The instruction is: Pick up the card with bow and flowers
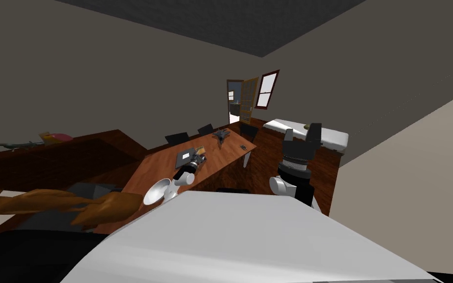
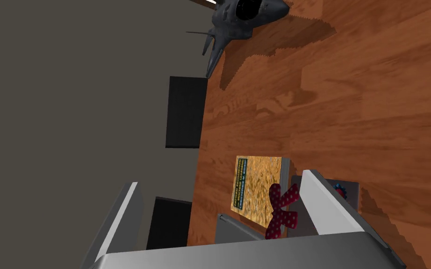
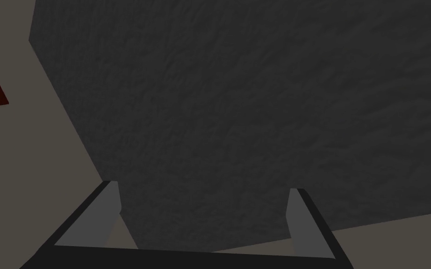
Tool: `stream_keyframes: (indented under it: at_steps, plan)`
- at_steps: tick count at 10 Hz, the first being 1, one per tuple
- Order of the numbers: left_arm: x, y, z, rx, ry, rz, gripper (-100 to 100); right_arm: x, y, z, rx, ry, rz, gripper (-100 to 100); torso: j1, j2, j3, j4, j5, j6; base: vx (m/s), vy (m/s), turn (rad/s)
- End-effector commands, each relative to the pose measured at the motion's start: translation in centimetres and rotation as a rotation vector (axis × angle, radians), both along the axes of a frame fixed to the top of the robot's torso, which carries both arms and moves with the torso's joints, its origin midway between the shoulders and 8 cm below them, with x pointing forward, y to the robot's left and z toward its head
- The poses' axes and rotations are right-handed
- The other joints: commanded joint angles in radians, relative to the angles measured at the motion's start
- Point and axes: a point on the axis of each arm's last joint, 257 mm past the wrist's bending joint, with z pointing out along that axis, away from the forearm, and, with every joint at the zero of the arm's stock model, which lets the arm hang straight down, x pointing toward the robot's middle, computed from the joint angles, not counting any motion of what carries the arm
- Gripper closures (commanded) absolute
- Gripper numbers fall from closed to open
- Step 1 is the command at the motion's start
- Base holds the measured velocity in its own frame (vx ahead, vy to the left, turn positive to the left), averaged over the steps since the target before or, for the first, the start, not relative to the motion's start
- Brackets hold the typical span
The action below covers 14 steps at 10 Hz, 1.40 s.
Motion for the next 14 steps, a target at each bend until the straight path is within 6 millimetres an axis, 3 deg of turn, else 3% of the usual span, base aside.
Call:
stream_keyframes:
  at_steps: [1, 3, 9, 14]
  plan:
    - [0.4, 0.9, -1.9, -0.028, 0.065, 0.000, -100, 0.0, 0.0, 0.0, 0.000, 0.000, 0.000, 0, 0.000, 0.000, 0.000, 0.000, 0.000, 0.000, -0.076, 0.105, -0.192]
    - [0.0, 1.2, -3.2, -0.045, 0.095, 0.010, -100, 0.0, 0.0, 0.0, 0.000, 0.000, 0.000, 0, 0.002, 0.001, 0.001, 0.000, 0.000, 0.000, -0.057, 0.071, -0.080]
    - [-0.8, 5.2, -9.1, -0.155, 0.302, 0.045, -100, 0.0, 0.0, 0.0, 0.000, 0.000, 0.000, 0, 0.001, 0.002, 0.001, 0.001, 0.000, 0.001, -0.077, 0.081, -0.207]
    - [-2.1, 8.0, -12.4, -0.226, 0.431, 0.086, -100, 0.0, 0.0, 0.0, 0.000, 0.000, 0.000, 0, 0.001, 0.000, 0.000, 0.000, 0.000, 0.001, -0.053, 0.069, -0.174]
